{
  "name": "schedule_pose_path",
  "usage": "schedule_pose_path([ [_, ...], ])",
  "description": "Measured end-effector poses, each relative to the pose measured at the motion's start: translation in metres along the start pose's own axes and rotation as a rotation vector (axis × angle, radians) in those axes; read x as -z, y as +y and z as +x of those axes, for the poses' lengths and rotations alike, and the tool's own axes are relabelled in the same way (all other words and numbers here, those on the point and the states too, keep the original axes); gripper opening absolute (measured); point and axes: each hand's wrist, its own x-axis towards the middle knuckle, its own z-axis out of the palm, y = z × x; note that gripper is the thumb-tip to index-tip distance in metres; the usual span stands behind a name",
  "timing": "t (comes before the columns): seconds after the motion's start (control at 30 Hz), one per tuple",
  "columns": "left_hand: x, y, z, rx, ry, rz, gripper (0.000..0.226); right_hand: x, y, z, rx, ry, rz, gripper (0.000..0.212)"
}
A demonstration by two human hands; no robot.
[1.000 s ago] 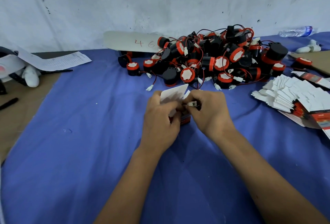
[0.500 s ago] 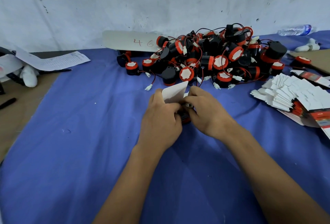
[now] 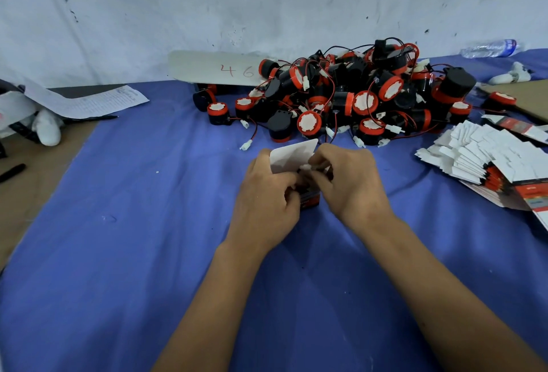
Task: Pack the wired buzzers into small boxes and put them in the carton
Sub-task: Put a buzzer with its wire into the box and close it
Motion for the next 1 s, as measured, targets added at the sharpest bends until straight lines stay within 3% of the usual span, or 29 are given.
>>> schedule_pose_path([
  [0.23,-0.005,-0.002,-0.002,0.017,0.056,-0.085,0.03,-0.003,-0.013,0.002,0.025,-0.109,-0.333,0.017],
  [0.47,-0.006,-0.002,0.001,0.039,0.106,-0.108,0.026,0.0,-0.021,0.0,0.052,-0.119,-0.44,0.022],
  [0.63,-0.008,-0.002,-0.001,0.066,0.107,-0.097,0.018,0.004,-0.024,0.004,0.095,-0.215,-0.519,0.022],
  [0.87,-0.008,-0.001,0.0,0.097,0.096,-0.104,0.03,0.008,-0.013,0.006,0.192,-0.348,-0.555,0.024],
  [1.0,-0.011,-0.002,0.0,0.091,0.119,-0.068,0.017,0.014,-0.003,0.003,0.225,-0.401,-0.517,0.027],
])
